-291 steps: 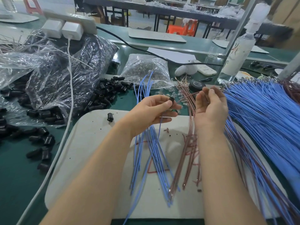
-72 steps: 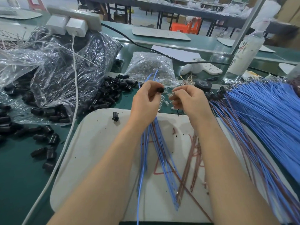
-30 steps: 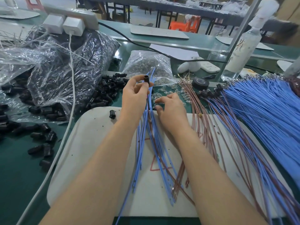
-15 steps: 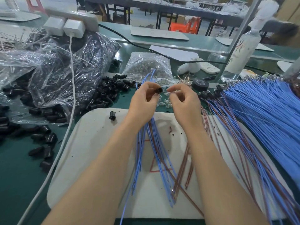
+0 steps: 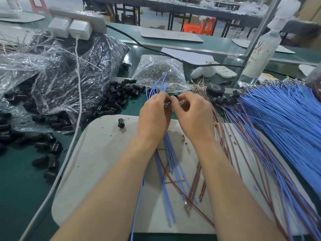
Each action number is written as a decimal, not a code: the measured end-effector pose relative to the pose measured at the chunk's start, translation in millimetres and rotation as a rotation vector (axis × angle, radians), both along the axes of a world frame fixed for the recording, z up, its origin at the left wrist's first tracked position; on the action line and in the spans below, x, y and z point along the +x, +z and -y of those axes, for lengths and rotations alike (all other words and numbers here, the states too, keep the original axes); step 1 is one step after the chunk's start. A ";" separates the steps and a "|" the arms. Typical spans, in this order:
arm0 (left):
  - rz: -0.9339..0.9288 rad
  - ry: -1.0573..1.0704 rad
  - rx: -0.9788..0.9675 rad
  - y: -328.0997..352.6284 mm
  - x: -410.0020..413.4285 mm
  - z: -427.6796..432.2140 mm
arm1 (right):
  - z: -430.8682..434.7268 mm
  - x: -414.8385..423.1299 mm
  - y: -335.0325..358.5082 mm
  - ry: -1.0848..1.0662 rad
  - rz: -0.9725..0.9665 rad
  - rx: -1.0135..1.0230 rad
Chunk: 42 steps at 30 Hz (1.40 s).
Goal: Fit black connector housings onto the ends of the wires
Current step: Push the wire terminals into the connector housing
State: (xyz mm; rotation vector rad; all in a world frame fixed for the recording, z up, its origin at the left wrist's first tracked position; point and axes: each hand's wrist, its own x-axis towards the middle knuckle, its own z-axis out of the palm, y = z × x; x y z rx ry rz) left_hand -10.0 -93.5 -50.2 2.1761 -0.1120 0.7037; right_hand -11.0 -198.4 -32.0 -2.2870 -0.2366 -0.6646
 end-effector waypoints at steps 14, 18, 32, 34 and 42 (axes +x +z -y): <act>0.032 -0.002 -0.075 3.2 -1.0 -4.5 | 10.1 -3.0 15.4 0.140 -0.154 0.226; 0.024 -0.009 -0.087 1.1 2.5 -6.1 | 16.3 -6.9 24.4 0.249 -0.199 0.288; -0.022 -0.044 -0.055 5.9 -0.7 -5.2 | 11.9 -12.0 28.8 0.204 -0.060 0.061; -0.015 -0.033 -0.038 6.0 -1.3 -5.1 | 9.0 -12.8 28.4 0.181 -0.027 0.022; -0.026 0.025 0.073 5.4 -1.0 -0.5 | 10.8 -9.2 26.0 0.068 -0.001 -0.004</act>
